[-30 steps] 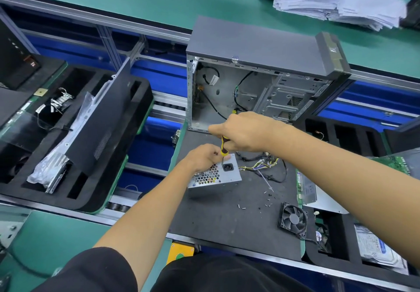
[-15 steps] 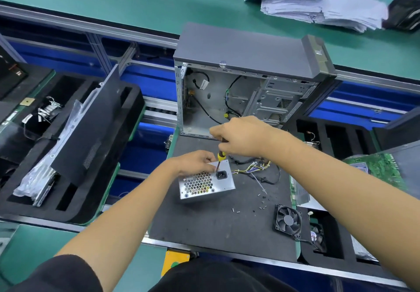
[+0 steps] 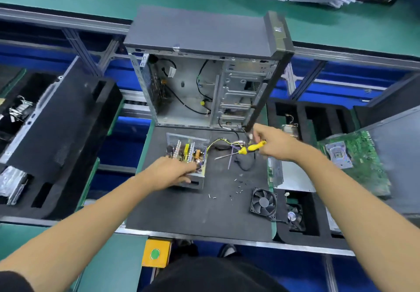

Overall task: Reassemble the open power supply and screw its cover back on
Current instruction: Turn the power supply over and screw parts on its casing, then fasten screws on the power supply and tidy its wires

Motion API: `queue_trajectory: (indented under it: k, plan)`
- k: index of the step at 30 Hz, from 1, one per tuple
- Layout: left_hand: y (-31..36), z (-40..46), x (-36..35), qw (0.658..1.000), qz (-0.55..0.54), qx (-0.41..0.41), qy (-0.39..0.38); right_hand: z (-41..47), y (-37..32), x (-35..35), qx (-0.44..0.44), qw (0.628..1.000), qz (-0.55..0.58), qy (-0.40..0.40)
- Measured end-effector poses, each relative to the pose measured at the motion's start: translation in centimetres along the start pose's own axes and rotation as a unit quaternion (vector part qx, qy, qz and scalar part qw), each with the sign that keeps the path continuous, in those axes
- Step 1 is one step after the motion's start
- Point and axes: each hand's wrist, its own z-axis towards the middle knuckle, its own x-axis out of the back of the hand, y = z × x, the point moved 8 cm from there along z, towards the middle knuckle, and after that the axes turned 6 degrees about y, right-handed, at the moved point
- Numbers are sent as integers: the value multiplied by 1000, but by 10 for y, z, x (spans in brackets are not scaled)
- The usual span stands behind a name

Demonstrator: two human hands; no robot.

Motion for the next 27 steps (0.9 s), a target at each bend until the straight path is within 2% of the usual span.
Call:
queue_trajectory:
  k: [5, 8, 9, 11, 13, 15, 17, 19, 21, 23, 27]
  plan:
    - [15, -10, -32, 999, 0, 13, -35, -11, 87, -56, -139, 973, 181, 34]
    - [24, -7, -20, 993, 28, 77, -88, -26, 113, -89, -176, 957, 224, 60]
    - [34, -4, -10, 994, 72, 71, -48, -31, 117, -98, -179, 951, 242, 76]
    - [74, 6, 6, 986, 137, 37, 89, -40, 125, -109, -185, 939, 272, 102]
    - [128, 20, -3, 984, 102, 14, 145, -45, 131, -113, -178, 933, 292, 112]
    - [168, 46, -35, 995, 29, 5, 98, -48, 131, -110, -150, 927, 320, 127]
    - [187, 76, -68, 999, -31, 17, 8, -50, 132, -104, -125, 917, 351, 144]
    - [197, 104, -86, 998, -26, -10, -56, -51, 134, -98, -109, 909, 371, 156]
    - [198, 125, -92, 994, 23, -42, -94, -52, 137, -93, -94, 905, 380, 166]
    - [195, 137, -92, 991, 49, -67, -106, -52, 140, -91, -91, 907, 376, 165]
    - [183, 136, -66, 996, -22, -62, -68, -55, 144, -87, -83, 914, 359, 170]
